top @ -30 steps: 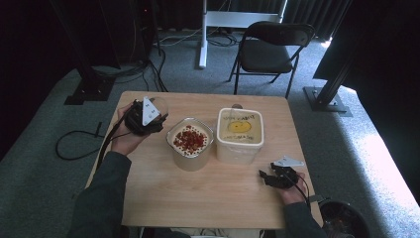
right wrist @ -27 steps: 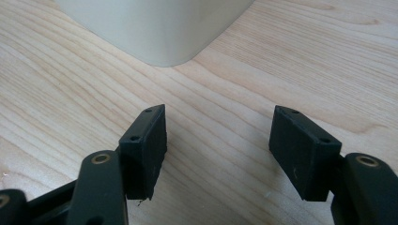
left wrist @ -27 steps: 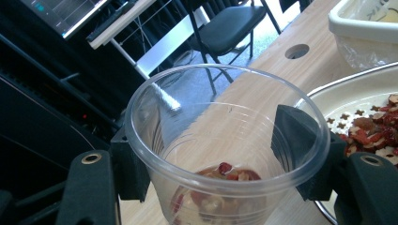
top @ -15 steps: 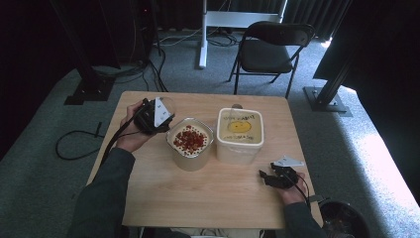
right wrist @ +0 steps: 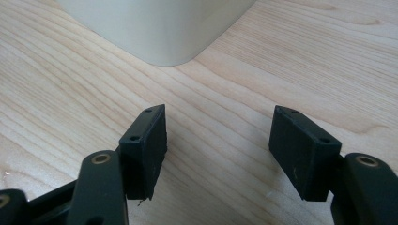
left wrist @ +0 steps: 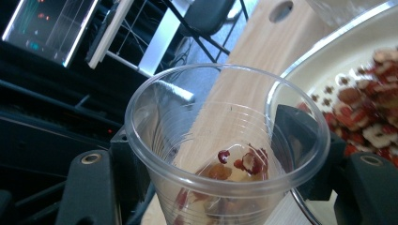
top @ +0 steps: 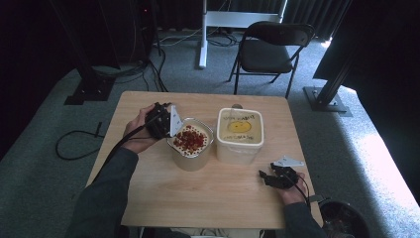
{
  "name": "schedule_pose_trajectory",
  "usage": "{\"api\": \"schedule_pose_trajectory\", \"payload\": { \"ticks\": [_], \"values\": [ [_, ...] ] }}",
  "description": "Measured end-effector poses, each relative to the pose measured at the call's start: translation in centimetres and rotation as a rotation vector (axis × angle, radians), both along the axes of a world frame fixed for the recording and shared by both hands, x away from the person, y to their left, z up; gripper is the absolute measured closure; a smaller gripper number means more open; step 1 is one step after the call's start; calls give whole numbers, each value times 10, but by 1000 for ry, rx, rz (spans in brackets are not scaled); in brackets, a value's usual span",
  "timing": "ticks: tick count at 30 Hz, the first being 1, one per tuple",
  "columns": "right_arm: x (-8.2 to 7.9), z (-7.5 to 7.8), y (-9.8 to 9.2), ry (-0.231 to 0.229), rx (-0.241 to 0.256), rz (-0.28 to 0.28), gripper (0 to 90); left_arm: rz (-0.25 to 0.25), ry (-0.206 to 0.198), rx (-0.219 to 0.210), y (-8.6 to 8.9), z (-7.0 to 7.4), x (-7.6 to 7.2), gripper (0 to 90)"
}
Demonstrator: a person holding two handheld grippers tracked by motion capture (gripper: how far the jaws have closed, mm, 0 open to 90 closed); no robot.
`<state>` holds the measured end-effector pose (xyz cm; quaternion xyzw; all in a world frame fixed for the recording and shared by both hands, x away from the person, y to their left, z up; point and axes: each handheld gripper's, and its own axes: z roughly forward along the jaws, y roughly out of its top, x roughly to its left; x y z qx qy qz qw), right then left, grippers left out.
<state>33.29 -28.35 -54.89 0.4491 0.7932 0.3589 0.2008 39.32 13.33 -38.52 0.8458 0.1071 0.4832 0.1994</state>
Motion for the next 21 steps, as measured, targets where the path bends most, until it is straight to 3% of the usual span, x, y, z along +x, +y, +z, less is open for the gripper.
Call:
{"api": "schedule_pose_trajectory", "payload": {
  "ticks": [3, 8, 13, 17, 19, 21],
  "values": [
    [0, 0, 0, -2, -1, 1, 363, -5, -12, 80, -7, -6, -1, 348],
    [0, 0, 0, -1, -1, 1, 363, -23, -31, 160, -15, -10, -2, 348],
    [0, 0, 0, -2, 0, 4, 363, -44, -66, 302, -25, -15, -6, 347],
    [0, 0, 0, -1, 0, 5, 363, -60, -91, 390, -31, -18, -9, 347],
    [0, 0, 0, -2, 0, 5, 363, -71, -102, 430, -34, -18, -10, 347],
    [0, 0, 0, -2, -1, 7, 363, -79, -100, 437, -37, -18, -11, 347]
  ]
}}
